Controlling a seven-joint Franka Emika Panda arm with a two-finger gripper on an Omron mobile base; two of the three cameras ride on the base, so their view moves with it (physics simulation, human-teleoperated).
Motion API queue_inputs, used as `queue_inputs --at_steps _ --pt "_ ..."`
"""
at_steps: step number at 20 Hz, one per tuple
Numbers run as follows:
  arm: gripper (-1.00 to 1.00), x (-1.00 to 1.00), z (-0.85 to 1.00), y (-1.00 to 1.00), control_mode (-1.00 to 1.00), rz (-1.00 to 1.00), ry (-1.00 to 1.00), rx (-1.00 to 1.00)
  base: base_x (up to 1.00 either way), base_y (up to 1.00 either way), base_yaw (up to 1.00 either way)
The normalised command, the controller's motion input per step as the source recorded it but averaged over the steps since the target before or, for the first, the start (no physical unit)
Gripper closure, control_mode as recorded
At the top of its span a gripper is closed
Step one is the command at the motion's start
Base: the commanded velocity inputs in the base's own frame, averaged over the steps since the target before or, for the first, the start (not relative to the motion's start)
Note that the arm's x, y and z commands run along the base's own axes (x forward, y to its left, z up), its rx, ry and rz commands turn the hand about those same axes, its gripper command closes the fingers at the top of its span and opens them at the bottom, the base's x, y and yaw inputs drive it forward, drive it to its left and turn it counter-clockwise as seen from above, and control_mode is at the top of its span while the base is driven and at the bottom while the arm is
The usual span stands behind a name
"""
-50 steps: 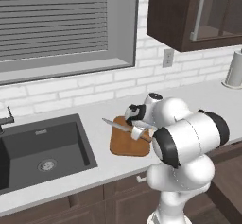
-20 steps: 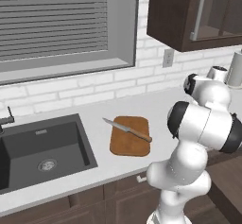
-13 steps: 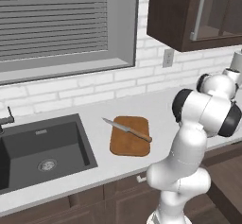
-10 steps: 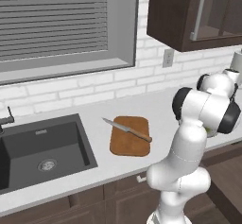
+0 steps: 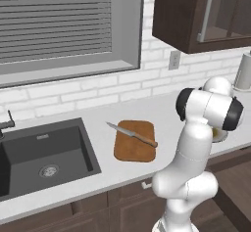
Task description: Pick up the knife from the drawer and place it on the cutting board. Then place the meat from the plate to the cutting board.
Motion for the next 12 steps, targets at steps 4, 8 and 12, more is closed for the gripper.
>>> queue_inputs --at_steps 4,8,12 --pt "-1.00 0.38 -0.06 0.01 -1.00 0.00 0.00 0.00 0.00 0.00 0.00" --pt "-1.00 0.52 -0.09 0.00 -1.00 0.00 0.00 0.00 0.00 0.00 0.00" --pt "-1.00 0.32 -0.48 0.00 -1.00 0.03 0.04 -0.05 0.00 0.00 0.00"
